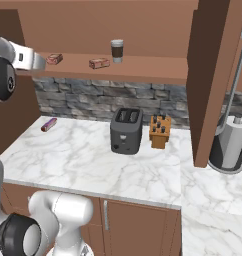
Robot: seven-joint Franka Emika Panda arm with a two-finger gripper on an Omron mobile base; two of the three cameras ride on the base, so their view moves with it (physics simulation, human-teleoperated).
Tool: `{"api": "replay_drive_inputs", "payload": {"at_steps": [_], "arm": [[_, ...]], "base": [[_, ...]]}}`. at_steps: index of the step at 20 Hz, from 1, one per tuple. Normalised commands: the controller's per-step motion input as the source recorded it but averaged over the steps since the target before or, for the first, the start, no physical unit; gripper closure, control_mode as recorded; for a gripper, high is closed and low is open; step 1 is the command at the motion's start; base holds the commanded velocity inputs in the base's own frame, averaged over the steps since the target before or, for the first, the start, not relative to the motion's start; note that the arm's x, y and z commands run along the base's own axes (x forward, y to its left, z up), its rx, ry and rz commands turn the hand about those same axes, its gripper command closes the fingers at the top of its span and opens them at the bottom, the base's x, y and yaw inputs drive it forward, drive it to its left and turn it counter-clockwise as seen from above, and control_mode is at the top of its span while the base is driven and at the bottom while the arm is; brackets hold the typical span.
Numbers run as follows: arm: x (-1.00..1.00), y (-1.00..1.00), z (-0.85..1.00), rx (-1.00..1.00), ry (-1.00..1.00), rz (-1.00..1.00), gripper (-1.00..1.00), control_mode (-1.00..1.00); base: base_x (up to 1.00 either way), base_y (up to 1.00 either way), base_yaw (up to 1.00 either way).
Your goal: Pick the bar soap and bar soap from the cabinet and place them on the counter.
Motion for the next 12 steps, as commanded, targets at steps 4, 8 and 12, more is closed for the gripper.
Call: {"api": "replay_drive_inputs", "payload": {"at_steps": [4, 8, 12], "arm": [[0.35, 0.2, -0.07, 0.0, 0.06, 0.0, -1.0, -1.0], [0.35, 0.12, -0.19, 0.0, 0.02, 0.0, -1.0, -1.0], [0.39, 0.06, -0.17, 0.0, 0.0, 0.0, -1.0, -1.0]], "base": [[0.0, 0.0, 0.0], [0.0, 0.0, 0.0], [0.0, 0.0, 0.0]]}}
